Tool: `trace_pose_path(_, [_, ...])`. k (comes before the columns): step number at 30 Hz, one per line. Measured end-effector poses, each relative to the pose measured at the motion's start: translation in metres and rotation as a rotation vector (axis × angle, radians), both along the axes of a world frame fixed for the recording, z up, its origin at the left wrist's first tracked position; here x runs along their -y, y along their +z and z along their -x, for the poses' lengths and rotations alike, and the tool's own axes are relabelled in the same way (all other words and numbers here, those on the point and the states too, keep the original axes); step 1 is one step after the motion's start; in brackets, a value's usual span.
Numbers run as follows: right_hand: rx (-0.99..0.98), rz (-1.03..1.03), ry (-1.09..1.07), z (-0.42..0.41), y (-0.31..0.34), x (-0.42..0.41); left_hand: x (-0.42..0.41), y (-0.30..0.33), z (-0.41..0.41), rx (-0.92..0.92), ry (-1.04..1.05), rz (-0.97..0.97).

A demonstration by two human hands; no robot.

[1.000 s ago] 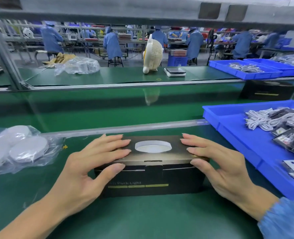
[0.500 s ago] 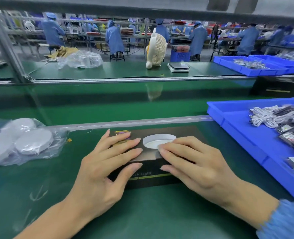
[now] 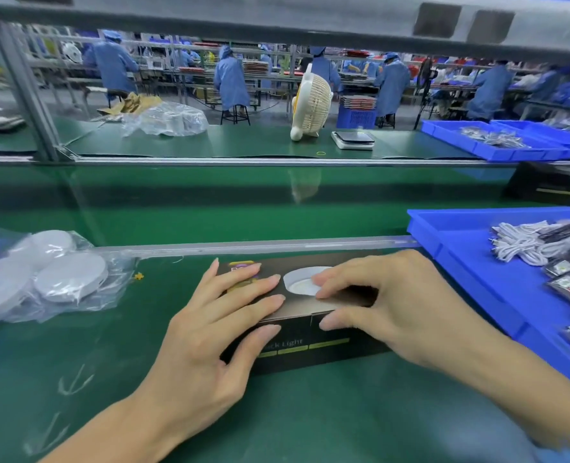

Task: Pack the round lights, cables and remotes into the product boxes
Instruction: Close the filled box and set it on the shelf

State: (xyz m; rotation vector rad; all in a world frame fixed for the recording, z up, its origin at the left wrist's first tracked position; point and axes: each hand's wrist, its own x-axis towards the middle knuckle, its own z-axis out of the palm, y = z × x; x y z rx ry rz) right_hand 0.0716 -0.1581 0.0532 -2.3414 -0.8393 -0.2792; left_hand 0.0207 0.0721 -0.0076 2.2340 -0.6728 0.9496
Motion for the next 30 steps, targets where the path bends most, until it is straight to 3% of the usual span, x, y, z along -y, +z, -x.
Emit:
trace_pose_path(2, [0.120, 0.137, -0.120, -0.022, 0.001, -0.014, -0.003, -0.002, -0.012, -0.007, 0.113, -0.009])
trace_pose_path(5, [0.398, 0.296, -0.285, -0.061, -0.020, -0.045, -0.020, -0.005, -0.025, -0.171, 0.405, 0.063])
trace_pose_path(7, [0.333, 0.391, -0.299, -0.081, -0.047, -0.051, -0.033, -0.008, -0.024, -0.276, 0.438, 0.065])
trace_pose_path(9, [0.163, 0.336, -0.348, -0.088, -0.066, -0.043, -0.038, -0.011, -0.020, -0.358, 0.386, 0.019])
trace_pose_path(12, [0.188, 0.229, -0.172, -0.065, -0.077, -0.033, -0.032, -0.016, -0.018, -0.433, 0.266, -0.195])
trace_pose_path(14, [0.218, 0.177, -0.056, -0.043, -0.075, -0.030, -0.026, -0.017, -0.017, -0.381, 0.221, -0.328])
trace_pose_path(16, [0.214, 0.151, 0.075, -0.027, -0.068, -0.034, -0.019, -0.014, -0.012, -0.379, 0.162, -0.253])
trace_pose_path(20, [0.232, 0.098, 0.344, -0.006, -0.056, -0.054, -0.002, -0.009, -0.004, -0.483, -0.035, 0.086])
trace_pose_path(23, [0.209, 0.119, 0.369, 0.000, -0.056, -0.060, 0.002, -0.005, -0.003, -0.570, -0.130, 0.160])
trace_pose_path(30, [0.180, 0.132, 0.363, 0.000, -0.061, -0.060, -0.003, -0.008, -0.005, -0.585, -0.098, 0.162])
